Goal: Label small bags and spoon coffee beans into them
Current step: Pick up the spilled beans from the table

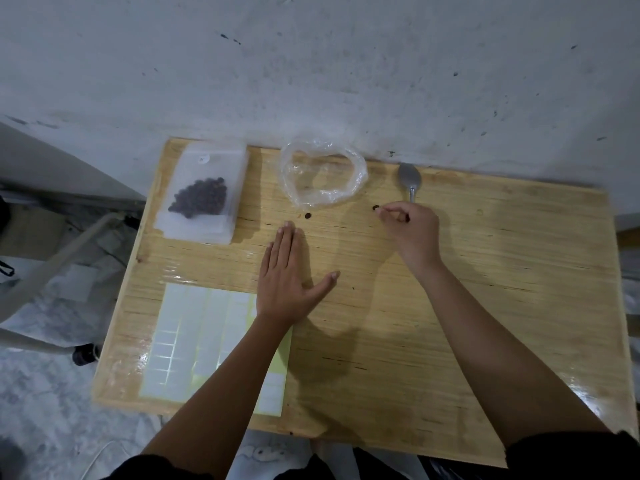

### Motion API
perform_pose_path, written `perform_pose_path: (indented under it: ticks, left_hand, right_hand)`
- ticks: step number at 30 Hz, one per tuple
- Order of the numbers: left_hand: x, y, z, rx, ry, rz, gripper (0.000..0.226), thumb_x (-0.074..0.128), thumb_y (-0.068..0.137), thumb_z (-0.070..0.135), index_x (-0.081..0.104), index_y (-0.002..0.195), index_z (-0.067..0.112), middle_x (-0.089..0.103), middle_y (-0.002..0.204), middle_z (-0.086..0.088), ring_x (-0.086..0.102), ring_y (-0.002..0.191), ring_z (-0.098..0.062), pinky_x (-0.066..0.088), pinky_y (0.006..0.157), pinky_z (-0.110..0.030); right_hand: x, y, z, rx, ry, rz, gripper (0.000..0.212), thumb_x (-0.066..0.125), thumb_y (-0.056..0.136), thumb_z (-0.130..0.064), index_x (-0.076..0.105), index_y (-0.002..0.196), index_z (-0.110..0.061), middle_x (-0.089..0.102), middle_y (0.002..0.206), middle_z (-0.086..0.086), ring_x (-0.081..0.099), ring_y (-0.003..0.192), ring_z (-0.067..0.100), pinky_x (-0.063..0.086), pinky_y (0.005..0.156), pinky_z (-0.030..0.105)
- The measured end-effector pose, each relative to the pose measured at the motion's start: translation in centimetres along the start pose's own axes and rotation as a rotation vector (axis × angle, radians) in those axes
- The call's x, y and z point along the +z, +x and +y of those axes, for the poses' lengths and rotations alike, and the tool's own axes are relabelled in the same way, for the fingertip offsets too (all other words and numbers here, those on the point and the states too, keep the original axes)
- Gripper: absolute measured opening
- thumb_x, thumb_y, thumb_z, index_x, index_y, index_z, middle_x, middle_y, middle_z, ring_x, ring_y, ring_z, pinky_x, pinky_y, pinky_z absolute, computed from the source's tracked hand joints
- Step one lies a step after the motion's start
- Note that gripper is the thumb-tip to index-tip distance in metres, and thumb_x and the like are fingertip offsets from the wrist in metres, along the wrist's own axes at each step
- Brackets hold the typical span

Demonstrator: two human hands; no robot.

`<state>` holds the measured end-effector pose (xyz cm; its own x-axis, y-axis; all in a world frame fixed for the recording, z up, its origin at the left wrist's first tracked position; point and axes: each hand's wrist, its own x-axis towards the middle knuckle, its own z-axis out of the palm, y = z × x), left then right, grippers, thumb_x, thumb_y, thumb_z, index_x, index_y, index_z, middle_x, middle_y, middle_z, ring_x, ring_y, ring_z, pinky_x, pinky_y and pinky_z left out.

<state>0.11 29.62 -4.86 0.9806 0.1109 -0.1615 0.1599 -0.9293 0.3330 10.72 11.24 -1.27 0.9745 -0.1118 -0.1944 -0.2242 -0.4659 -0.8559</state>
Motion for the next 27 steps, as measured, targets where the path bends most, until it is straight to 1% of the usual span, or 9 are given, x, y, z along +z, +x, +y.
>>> perform_pose_path:
  ticks: [2,7,11,15,17,19,22,24,27]
  left_hand:
    - [0.0,0.0,0.0,0.006,0.017,-0.006,0.100,0.035,0.079,0.076,0.005,0.150,0.011,-0.001,0.159,-0.005,-0.009,0.145,-0.011,-0.006,0.117,-0.031]
    - [0.1,0.0,-0.1,0.005,0.010,-0.010,0.101,0.037,0.079,0.076,0.006,0.150,0.010,-0.001,0.159,-0.005,-0.009,0.145,-0.011,-0.005,0.117,-0.032]
    - [0.1,0.0,-0.2,0.008,-0.006,-0.007,0.101,0.034,0.078,0.077,0.008,0.150,0.011,0.002,0.159,-0.005,-0.006,0.145,-0.012,-0.003,0.118,-0.033]
    - [0.0,0.0,-0.1,0.014,-0.009,-0.005,0.101,0.031,0.078,0.078,0.007,0.150,0.010,0.001,0.159,-0.005,-0.007,0.145,-0.013,-0.004,0.118,-0.032]
    - [0.1,0.0,-0.2,0.015,-0.012,0.000,0.101,0.032,0.078,0.077,0.009,0.150,0.010,0.002,0.159,-0.005,-0.005,0.145,-0.013,-0.003,0.118,-0.033]
    - [0.1,0.0,-0.1,0.011,-0.018,0.013,0.101,0.034,0.078,0.077,0.011,0.149,0.010,0.004,0.159,-0.005,-0.003,0.146,-0.013,-0.002,0.118,-0.032]
    - [0.1,0.0,-0.2,0.011,-0.038,-0.001,0.101,0.036,0.078,0.076,0.007,0.150,0.012,-0.001,0.159,-0.003,-0.008,0.145,-0.011,-0.005,0.118,-0.031]
    - [0.1,0.0,-0.3,0.014,-0.055,-0.010,0.099,0.035,0.079,0.076,0.004,0.150,0.013,-0.004,0.159,-0.001,-0.012,0.145,-0.009,-0.006,0.118,-0.031]
    - [-0.1,0.0,-0.7,0.031,-0.077,-0.011,0.096,0.034,0.081,0.073,0.007,0.150,0.012,-0.002,0.159,-0.002,-0.010,0.144,-0.010,-0.006,0.117,-0.030]
  right_hand:
    - [0.0,0.6,0.3,-0.048,-0.061,0.026,0.014,0.072,0.080,-0.017,0.074,0.092,-0.009,0.035,0.049,-0.007,0.035,0.040,0.003,0.028,0.046,0.008]
    - [0.5,1.3,0.7,-0.113,-0.145,0.001,0.027,0.072,0.080,-0.012,0.071,0.106,-0.005,0.037,0.051,-0.012,0.044,0.045,-0.007,0.034,0.055,0.002]
    - [1.2,1.6,0.9,-0.126,-0.193,-0.011,0.021,0.072,0.080,-0.014,0.073,0.100,-0.008,0.044,0.050,-0.009,0.042,0.045,0.002,0.040,0.059,0.017]
    - [1.4,1.8,1.0,-0.108,-0.236,-0.003,0.012,0.071,0.080,-0.015,0.074,0.090,-0.008,0.069,0.075,0.004,0.056,0.065,0.011,0.049,0.069,0.029]
    - [1.5,1.8,0.7,-0.080,-0.264,-0.030,0.010,0.068,0.083,-0.014,0.070,0.089,-0.007,0.065,0.077,0.000,0.053,0.068,0.009,0.045,0.068,0.023]
    - [1.6,1.6,0.1,-0.050,-0.252,-0.078,0.009,0.061,0.089,-0.014,0.064,0.092,-0.007,0.056,0.074,-0.008,0.048,0.065,0.002,0.038,0.062,0.010]
    - [2.2,0.6,-1.0,0.135,-0.075,-0.138,0.010,0.049,0.093,-0.015,0.055,0.086,-0.011,0.047,0.070,-0.007,0.042,0.062,0.002,0.035,0.053,0.007]
    - [2.6,-0.4,-1.5,0.345,0.188,-0.199,0.022,0.042,0.090,-0.011,0.045,0.069,-0.014,0.040,0.061,-0.004,0.035,0.056,0.009,0.034,0.051,0.018]
    - [3.5,-2.2,-2.0,0.528,0.644,-0.321,0.027,0.037,0.087,-0.004,0.040,0.063,-0.015,0.040,0.056,-0.002,0.034,0.052,0.011,0.031,0.046,0.020]
